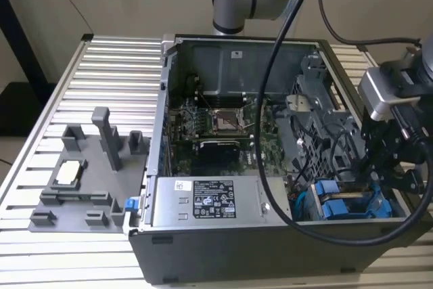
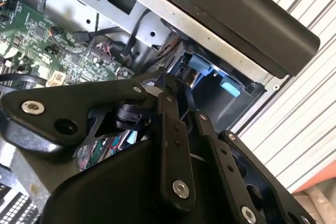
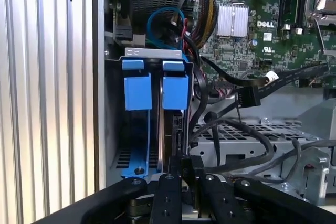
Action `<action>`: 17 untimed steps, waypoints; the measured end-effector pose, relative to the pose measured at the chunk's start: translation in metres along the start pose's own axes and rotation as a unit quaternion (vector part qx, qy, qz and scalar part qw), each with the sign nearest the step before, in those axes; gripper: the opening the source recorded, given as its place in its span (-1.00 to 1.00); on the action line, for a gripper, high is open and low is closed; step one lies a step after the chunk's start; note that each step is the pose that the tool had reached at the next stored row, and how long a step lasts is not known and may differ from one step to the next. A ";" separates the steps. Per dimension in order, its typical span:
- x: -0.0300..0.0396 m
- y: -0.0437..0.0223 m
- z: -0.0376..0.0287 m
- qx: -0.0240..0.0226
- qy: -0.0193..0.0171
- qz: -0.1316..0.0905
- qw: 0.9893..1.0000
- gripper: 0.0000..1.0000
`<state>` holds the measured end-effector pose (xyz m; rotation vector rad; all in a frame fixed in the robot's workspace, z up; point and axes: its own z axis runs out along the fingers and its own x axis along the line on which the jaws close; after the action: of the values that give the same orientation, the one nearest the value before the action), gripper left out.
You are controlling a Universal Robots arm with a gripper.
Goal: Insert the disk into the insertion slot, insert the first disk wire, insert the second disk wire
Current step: 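Insert the first disk wire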
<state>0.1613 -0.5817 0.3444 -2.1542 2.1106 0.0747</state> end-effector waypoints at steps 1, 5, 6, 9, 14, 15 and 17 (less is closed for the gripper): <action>0.0001 -0.0005 0.0004 0.000 0.000 0.000 1.000 -0.62; 0.0002 -0.0011 0.0017 0.000 0.000 0.003 1.000 -0.62; 0.0003 -0.0012 0.0021 0.000 0.000 0.004 1.000 -0.62; 0.0004 -0.0012 0.0031 0.001 0.000 0.010 1.000 -0.62; 0.0005 -0.0012 0.0036 0.000 0.001 0.012 1.000 -0.62; 0.0006 -0.0012 0.0036 0.000 0.001 0.012 1.000 -0.62; 0.0007 -0.0012 0.0038 0.000 0.001 0.012 1.000 -0.62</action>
<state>0.1627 -0.5819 0.3406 -2.1312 2.1381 0.0745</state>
